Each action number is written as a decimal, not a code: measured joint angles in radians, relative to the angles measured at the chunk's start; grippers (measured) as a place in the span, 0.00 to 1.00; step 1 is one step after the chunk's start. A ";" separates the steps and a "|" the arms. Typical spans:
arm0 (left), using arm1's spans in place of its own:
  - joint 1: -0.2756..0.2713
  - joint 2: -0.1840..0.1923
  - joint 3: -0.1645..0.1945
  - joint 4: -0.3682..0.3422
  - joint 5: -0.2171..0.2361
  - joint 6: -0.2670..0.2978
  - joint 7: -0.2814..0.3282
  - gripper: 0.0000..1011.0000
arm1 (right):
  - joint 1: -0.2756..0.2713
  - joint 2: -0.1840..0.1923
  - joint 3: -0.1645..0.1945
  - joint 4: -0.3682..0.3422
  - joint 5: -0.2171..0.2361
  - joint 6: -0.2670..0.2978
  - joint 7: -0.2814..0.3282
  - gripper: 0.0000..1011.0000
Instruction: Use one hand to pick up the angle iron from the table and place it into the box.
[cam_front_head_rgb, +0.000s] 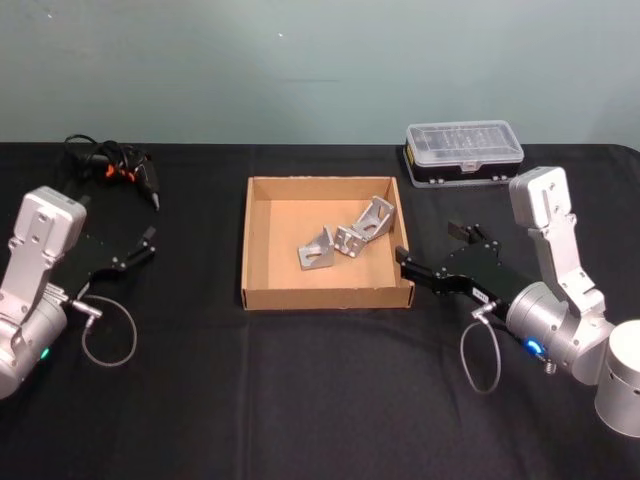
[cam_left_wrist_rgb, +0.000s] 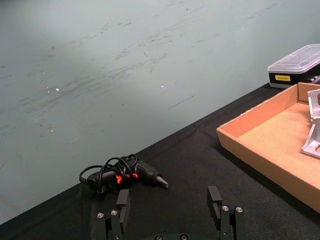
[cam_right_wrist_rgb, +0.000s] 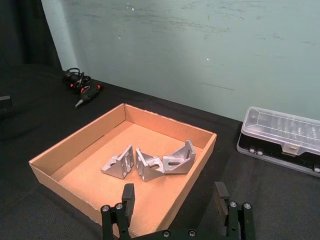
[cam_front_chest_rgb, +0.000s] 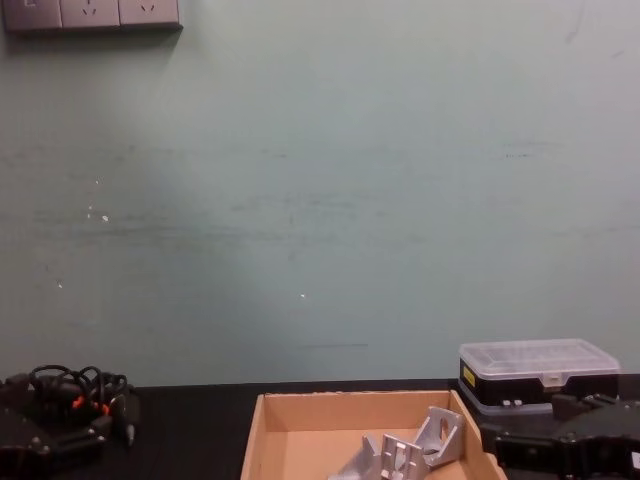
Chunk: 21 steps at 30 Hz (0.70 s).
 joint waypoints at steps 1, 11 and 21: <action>0.000 0.000 0.000 0.000 0.000 0.000 0.000 1.00 | 0.000 0.000 0.000 0.000 0.000 0.000 0.000 0.99; 0.000 0.000 0.000 0.000 0.000 0.000 0.000 1.00 | -0.001 0.001 0.001 -0.003 -0.001 0.001 0.000 0.99; 0.000 0.000 0.000 0.000 0.000 0.000 0.000 1.00 | -0.001 0.001 0.002 -0.004 -0.002 0.001 -0.001 0.99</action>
